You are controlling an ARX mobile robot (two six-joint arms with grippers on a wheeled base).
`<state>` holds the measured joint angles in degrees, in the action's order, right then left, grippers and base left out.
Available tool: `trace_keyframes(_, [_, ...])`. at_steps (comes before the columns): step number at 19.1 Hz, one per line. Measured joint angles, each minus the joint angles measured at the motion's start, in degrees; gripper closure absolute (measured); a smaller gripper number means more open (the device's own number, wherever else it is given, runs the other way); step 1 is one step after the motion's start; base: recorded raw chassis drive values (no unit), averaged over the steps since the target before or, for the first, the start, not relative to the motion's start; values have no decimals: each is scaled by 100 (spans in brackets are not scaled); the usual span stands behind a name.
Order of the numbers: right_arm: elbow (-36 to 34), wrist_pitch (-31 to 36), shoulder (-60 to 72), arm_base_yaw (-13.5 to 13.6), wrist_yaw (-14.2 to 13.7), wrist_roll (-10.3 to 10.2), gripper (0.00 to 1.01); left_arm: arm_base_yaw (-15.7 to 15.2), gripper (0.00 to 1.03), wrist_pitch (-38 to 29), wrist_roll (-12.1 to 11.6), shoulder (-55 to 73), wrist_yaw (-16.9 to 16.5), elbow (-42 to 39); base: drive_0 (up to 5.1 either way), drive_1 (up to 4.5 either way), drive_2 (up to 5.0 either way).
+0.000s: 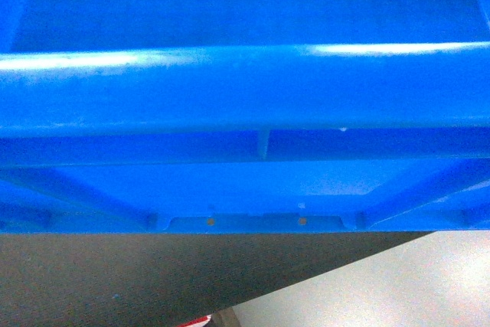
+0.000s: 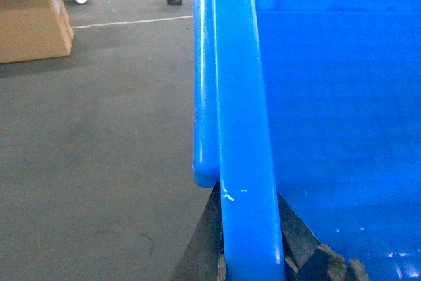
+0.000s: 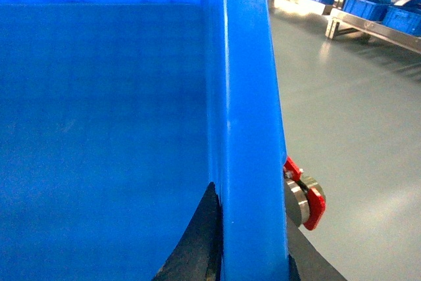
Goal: Place box next to blue box on left shelf
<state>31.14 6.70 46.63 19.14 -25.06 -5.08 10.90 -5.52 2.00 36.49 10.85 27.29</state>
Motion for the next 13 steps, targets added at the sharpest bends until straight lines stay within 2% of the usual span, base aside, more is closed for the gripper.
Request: trace_keyframes(13, [0, -9, -22, 0, -15, 9, 92, 0, 96, 2, -11, -2, -20, 0, -154, -154, -154])
